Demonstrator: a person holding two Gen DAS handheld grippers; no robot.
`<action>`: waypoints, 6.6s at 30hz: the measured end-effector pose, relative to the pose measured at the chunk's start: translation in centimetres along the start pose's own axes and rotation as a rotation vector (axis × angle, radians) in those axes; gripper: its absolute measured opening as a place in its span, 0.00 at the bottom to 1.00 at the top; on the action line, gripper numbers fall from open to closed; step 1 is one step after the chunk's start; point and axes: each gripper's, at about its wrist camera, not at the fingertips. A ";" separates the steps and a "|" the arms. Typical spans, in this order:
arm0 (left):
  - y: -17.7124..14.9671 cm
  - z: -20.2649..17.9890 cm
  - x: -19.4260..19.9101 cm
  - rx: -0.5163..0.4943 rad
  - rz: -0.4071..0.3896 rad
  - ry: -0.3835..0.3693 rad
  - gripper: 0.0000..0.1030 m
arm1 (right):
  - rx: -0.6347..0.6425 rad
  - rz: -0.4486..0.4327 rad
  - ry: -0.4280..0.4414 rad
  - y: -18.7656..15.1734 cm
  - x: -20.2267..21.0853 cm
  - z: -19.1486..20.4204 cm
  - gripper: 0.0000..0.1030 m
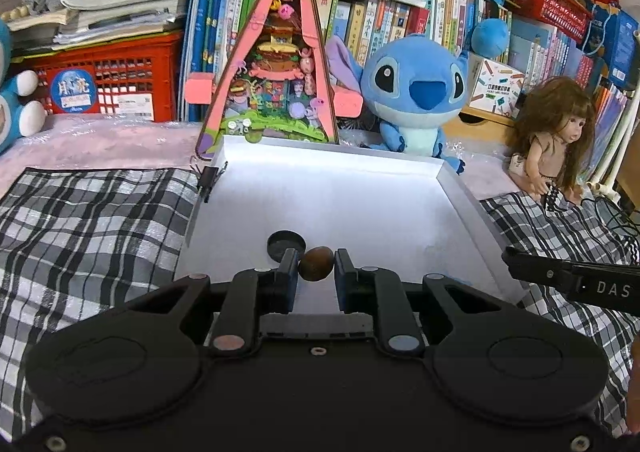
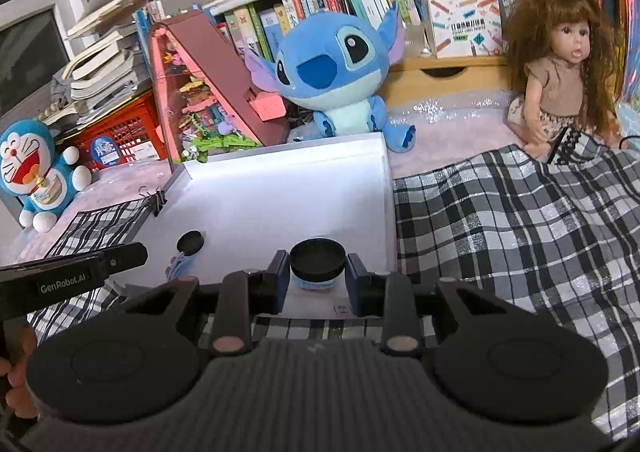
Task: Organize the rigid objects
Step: 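Carry the brown ball and black cap over the white tray with both tools, then open both tools to drop the ball and cap into the tray, then withdraw both tools from the tray back to the remaining items, then grasp a black binder clip with the left tool while the right tool grasps the red marker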
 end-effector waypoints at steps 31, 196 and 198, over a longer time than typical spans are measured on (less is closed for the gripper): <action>2.9 1.2 -10.8 0.019 0.108 0.093 0.17 | -0.026 0.137 -0.063 3.0 -10.0 0.6 0.35; -15.1 -3.7 12.2 -0.132 -0.079 -0.076 0.17 | 0.284 -0.140 0.002 -15.3 9.6 1.3 0.13; -14.7 -3.5 12.1 -0.128 -0.084 -0.068 0.17 | 0.274 -0.149 0.004 -15.0 9.5 1.4 0.13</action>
Point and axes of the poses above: each gripper's, at about its wrist camera, not at the fingertips, and x roughly against the way its jaws point, z to its left, y to its top, and after that the axes turned 4 degrees about -z, right-handed
